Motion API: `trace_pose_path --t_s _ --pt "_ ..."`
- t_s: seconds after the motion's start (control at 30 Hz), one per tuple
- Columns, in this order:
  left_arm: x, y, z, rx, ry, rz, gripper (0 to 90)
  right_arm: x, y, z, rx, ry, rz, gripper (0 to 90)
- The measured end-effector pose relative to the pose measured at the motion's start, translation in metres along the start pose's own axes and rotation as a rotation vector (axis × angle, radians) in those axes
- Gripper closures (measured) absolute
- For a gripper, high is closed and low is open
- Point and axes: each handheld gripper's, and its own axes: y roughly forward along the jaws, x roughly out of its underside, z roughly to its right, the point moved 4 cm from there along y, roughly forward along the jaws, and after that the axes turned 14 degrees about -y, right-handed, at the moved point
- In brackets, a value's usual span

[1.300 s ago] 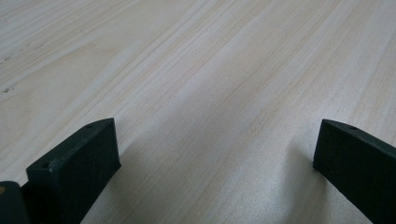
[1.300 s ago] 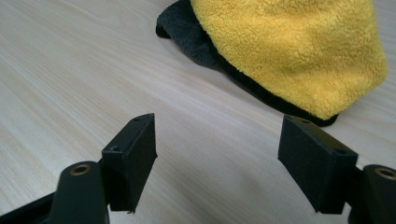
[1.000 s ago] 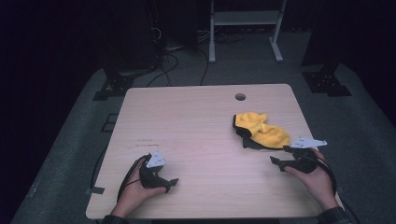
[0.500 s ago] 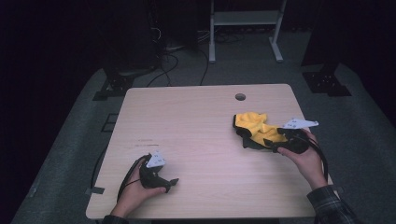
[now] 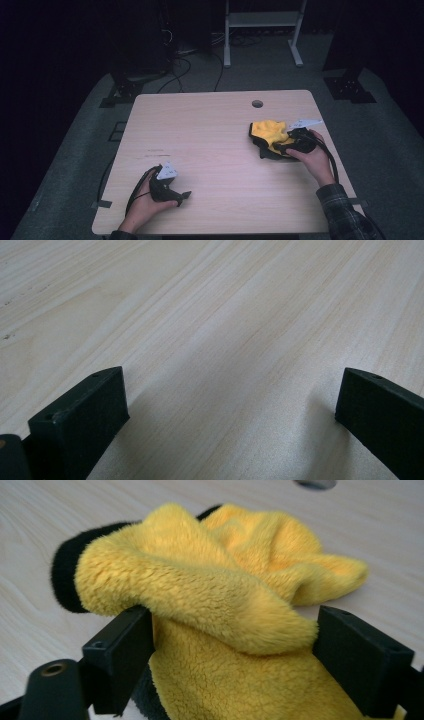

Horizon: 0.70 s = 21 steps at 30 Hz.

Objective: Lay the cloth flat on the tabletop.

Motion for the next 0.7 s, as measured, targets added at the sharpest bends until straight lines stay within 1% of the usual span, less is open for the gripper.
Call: trace_pose_path --t_s 0.03,0.07,0.1,0.13,0.17,0.2,0.23,0.27,0.3,0.33,0.37,0.4,0.5,0.53,0.57,0.6,0.63,0.67,0.7 --pt "0.0 0.0 0.0 0.0 -0.001 0.0 0.0 0.003 0.007 -0.002 -0.013 -0.005 -0.02 13.4" --pt "0.0 0.0 0.0 0.0 -0.001 0.0 0.0 0.003 0.007 -0.002 -0.013 -0.005 -0.02 13.4" --pt "0.0 0.0 0.0 0.0 0.0 0.0 0.0 0.005 0.013 -0.004 -0.021 -0.006 -0.045 12.8" --pt "0.0 0.0 0.0 0.0 0.0 0.0 0.0 0.005 0.013 -0.004 -0.021 -0.006 -0.045 12.8" --pt "0.0 0.0 0.0 0.0 0.0 0.0 0.0 0.008 0.018 -0.007 -0.022 -0.017 -0.072 13.3" --pt "0.0 0.0 0.0 0.0 0.0 0.0 0.0 0.008 0.018 -0.007 -0.022 -0.017 -0.072 13.3" --pt "0.0 0.0 0.0 0.0 0.0 0.0 0.0 0.011 0.023 -0.009 -0.025 -0.027 -0.092 19.7" --pt "0.0 0.0 0.0 0.0 0.0 0.0 0.0 0.011 0.023 -0.009 -0.025 -0.027 -0.092 19.7" --pt "0.0 0.0 0.0 0.0 0.0 0.0 0.0 0.012 0.022 -0.012 -0.041 -0.053 -0.084 34.1" --pt "0.0 0.0 0.0 0.0 0.0 0.0 0.0 0.011 0.02 -0.013 -0.046 -0.059 -0.072 43.0" --pt "0.0 0.0 0.0 0.0 0.0 0.0 0.0 0.011 0.018 -0.014 -0.054 -0.06 -0.066 48.4" --pt "0.0 0.0 0.0 0.0 0.0 0.0 0.0 0.011 0.018 -0.014 -0.054 -0.06 -0.066 48.4" --pt "0.0 0.0 0.0 0.0 0.0 0.0 0.0 0.011 0.013 -0.016 -0.072 -0.05 -0.057 61.4" --pt "0.0 0.0 0.0 0.0 0.0 0.0 0.0 0.011 0.013 -0.016 -0.072 -0.05 -0.057 61.4" --pt "0.0 0.0 0.0 0.0 0.0 0.0 0.0 0.009 0.011 -0.019 -0.093 -0.046 -0.05 63.2" --pt "0.0 0.0 0.0 0.0 0.0 0.0 0.0 0.009 0.01 -0.02 -0.103 -0.049 -0.046 63.7" --pt "0.0 0.0 0.0 0.0 0.0 0.0 0.0 0.007 0.009 -0.023 -0.124 -0.046 -0.037 64.0" --pt "0.0 0.0 0.0 0.0 0.0 0.0 0.0 0.007 0.009 -0.023 -0.124 -0.046 -0.037 64.0" --pt "0.0 0.0 0.0 0.0 0.0 0.0 0.0 0.004 0.007 -0.03 -0.153 -0.061 -0.025 64.6"
